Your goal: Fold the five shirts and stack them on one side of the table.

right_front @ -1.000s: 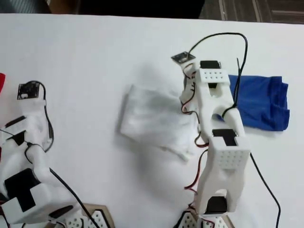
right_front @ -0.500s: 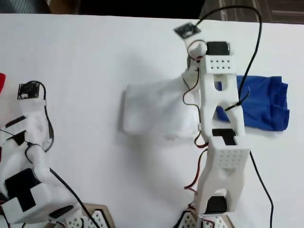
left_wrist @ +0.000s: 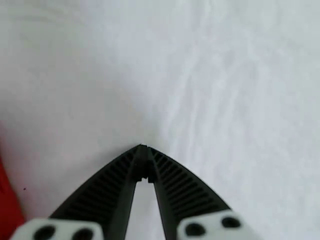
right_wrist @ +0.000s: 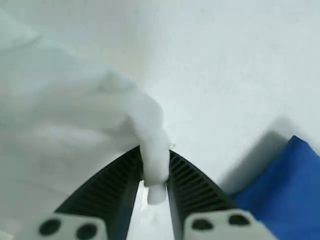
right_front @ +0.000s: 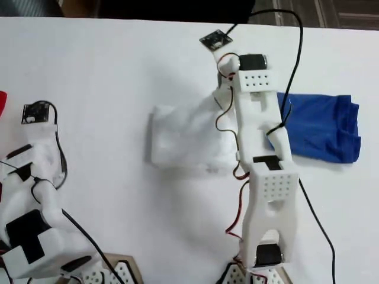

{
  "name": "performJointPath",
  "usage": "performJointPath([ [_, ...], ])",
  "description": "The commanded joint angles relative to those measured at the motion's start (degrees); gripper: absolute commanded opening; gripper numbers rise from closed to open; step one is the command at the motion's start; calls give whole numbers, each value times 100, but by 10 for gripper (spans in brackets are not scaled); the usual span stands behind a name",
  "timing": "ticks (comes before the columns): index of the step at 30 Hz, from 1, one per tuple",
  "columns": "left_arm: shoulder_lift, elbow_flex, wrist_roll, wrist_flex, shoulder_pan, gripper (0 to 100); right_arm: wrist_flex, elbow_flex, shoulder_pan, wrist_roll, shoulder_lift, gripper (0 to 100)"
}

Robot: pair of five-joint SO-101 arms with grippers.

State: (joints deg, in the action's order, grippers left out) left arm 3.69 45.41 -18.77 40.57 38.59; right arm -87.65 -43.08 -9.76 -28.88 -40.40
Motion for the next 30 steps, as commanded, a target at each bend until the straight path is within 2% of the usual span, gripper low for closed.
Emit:
performJointPath([
  [1, 18, -189, 53, 18, -18, 26, 22, -273, 110, 53, 330, 132],
  [4, 18, -189, 53, 18, -18, 26, -13, -264, 119, 62, 840, 209],
  [9, 18, -189, 53, 9, -18, 26, -391, -229, -242, 800, 1543, 187],
  [14, 18, -198, 53, 9, -18, 26, -971, -88, -796, 870, 1437, 156],
  [23, 9, -198, 53, 9, -18, 26, -673, 1591, -681, 870, 1191, 130],
  [30, 9, -198, 53, 9, -18, 26, 22, 3349, -681, 862, 1851, 130],
])
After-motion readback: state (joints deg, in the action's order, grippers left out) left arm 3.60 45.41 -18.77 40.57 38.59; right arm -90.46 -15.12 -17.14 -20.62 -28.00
